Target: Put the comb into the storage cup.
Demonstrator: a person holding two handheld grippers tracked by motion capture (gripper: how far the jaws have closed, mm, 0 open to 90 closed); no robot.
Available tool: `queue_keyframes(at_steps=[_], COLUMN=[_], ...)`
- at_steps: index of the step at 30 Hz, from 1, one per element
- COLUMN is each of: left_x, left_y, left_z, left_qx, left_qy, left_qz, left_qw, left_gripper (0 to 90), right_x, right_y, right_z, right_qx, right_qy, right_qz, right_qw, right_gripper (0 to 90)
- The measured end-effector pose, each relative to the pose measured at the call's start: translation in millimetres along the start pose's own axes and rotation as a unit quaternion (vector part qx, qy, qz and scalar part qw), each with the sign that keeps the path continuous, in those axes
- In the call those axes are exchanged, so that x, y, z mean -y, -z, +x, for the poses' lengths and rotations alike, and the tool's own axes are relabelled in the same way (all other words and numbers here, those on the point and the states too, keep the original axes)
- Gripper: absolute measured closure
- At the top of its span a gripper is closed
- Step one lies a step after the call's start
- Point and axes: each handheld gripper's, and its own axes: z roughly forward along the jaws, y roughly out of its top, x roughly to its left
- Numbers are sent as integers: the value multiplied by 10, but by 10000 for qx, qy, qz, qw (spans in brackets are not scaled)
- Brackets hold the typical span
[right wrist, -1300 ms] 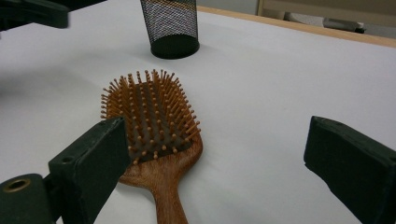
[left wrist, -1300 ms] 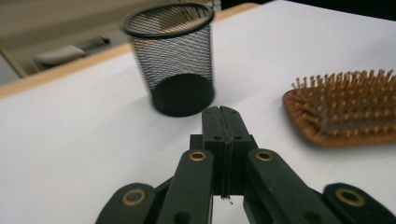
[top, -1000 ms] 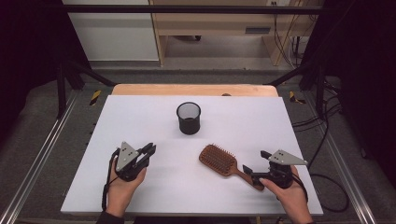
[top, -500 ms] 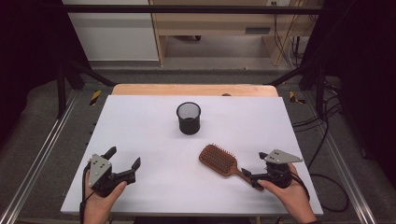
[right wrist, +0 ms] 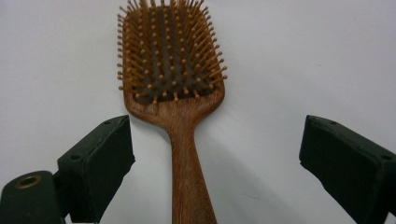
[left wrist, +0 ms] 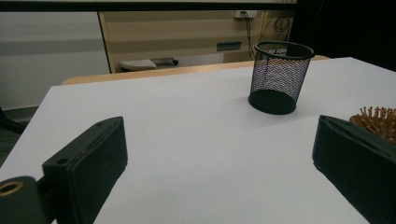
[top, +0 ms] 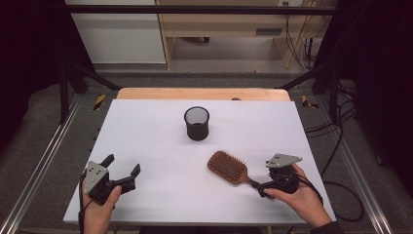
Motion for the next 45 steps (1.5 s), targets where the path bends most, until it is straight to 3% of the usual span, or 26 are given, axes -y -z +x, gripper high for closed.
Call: queue_keyframes(at_steps=[2,8,21,31,39,45], left_x=[-4,3,3,5,5,6], left_y=[3,-4,-13,-19,-26,-30], left_z=[-2,0,-6,-10,-15,-26], left_qx=[-1,26,51,81,120,147], left_qy=[-43,-40,-50,-70,-99,-98], left_qz=[-6,20,14,25,48,50], left_qw=[10000,10000,10000,9999,9999,9998], left_gripper=[32,32,31,32,34,34], right_x=[-33,-61,-81,-119,-157,-178], right_y=[-38,-133,-244,-342,-418,-464], right_z=[17,36,55,94,91,97], right_qx=[-50,-137,-280,-478,-570,-636], right_qy=[91,168,225,244,264,289], right_qz=[255,664,924,1207,1531,1644], right_qw=[9996,9976,9951,9912,9862,9839], right_gripper=[109,114,140,262,452,528])
